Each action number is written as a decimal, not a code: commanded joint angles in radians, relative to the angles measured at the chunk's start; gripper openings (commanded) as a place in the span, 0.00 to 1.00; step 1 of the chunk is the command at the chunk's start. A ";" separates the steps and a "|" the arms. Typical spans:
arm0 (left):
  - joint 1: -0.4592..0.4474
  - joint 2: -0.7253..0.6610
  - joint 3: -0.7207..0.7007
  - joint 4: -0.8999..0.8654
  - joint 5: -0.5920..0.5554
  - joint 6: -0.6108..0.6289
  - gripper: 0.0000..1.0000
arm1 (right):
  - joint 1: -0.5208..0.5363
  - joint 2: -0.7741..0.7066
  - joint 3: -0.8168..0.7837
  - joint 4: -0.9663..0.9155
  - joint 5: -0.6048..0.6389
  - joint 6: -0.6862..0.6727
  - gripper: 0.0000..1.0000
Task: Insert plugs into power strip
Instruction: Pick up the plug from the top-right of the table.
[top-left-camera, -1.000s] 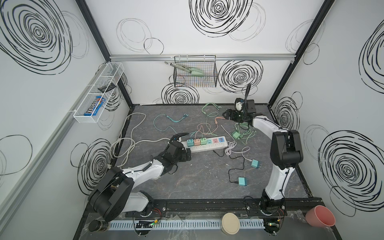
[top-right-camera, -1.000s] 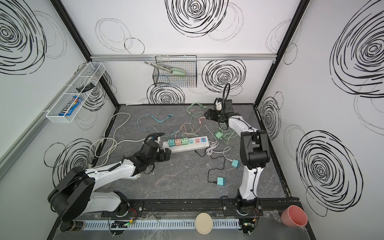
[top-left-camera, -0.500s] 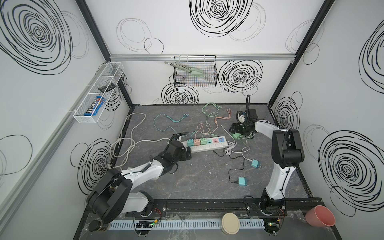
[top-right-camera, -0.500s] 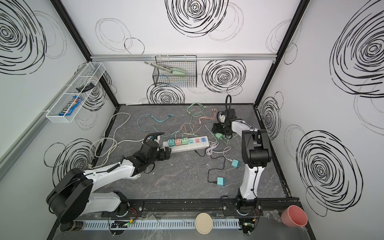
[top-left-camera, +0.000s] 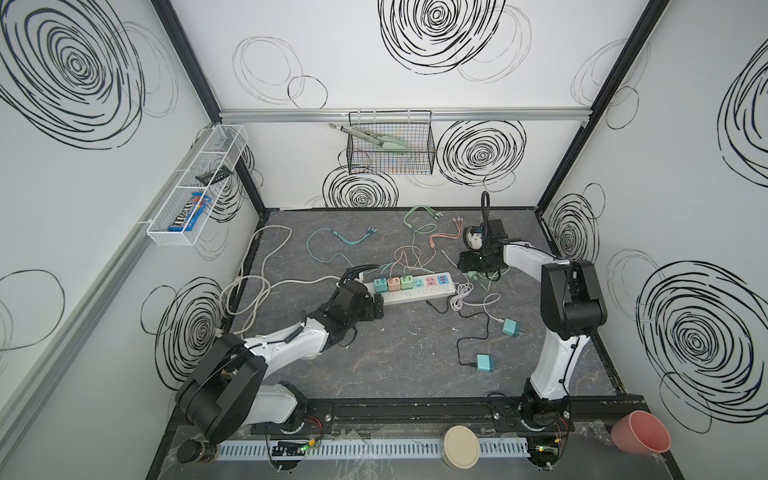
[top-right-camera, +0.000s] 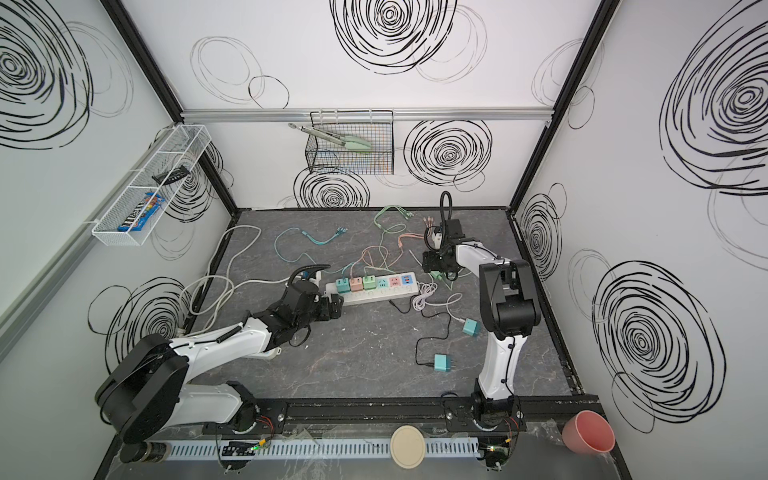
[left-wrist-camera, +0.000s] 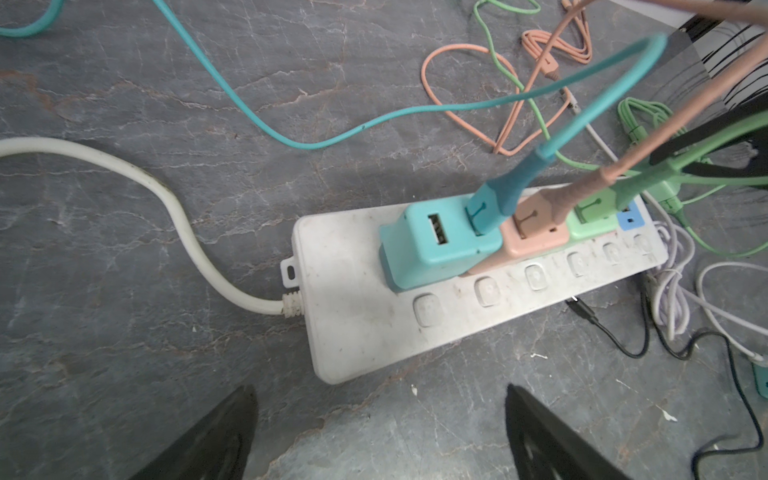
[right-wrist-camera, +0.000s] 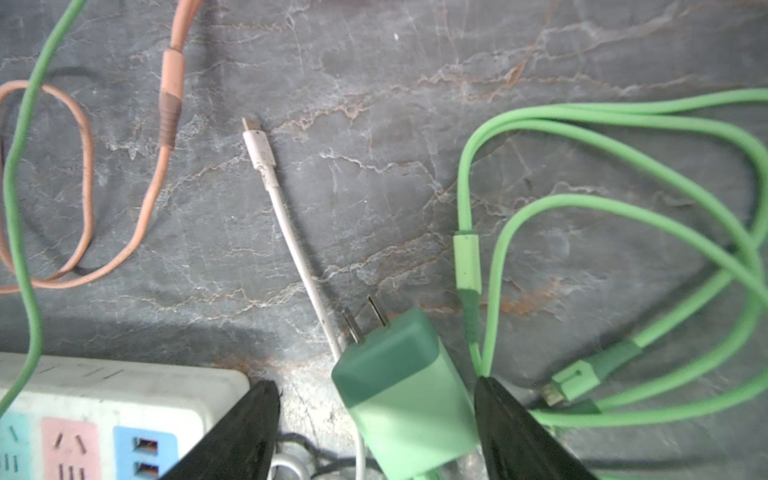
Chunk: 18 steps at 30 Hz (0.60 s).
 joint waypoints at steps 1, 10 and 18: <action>-0.008 0.014 0.025 0.035 0.008 0.006 0.96 | 0.024 -0.064 -0.018 -0.011 0.090 -0.044 0.78; -0.009 0.020 0.027 0.036 0.008 0.006 0.96 | 0.039 -0.003 0.011 -0.070 0.086 -0.097 0.62; -0.011 0.023 0.026 0.037 0.010 0.007 0.96 | 0.038 0.062 0.027 -0.101 0.170 -0.073 0.61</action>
